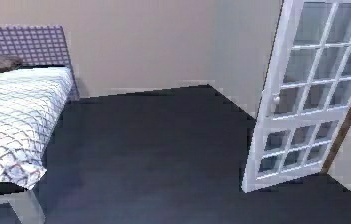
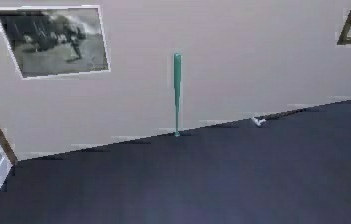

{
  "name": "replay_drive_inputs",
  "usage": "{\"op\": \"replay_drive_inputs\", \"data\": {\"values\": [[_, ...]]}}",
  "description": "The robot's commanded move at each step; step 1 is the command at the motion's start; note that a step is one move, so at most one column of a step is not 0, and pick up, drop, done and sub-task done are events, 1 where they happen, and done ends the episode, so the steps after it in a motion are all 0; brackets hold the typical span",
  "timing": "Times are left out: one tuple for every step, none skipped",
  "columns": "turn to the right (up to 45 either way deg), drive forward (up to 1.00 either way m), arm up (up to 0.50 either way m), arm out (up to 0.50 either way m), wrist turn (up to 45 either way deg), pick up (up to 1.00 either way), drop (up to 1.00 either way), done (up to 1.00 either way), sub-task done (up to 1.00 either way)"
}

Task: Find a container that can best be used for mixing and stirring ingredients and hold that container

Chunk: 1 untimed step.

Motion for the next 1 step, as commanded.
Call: {"op": "replay_drive_inputs", "data": {"values": [[0.0,1.0,0.0,0.0,0.0,0.0,0.0,0.0,0.0]]}}
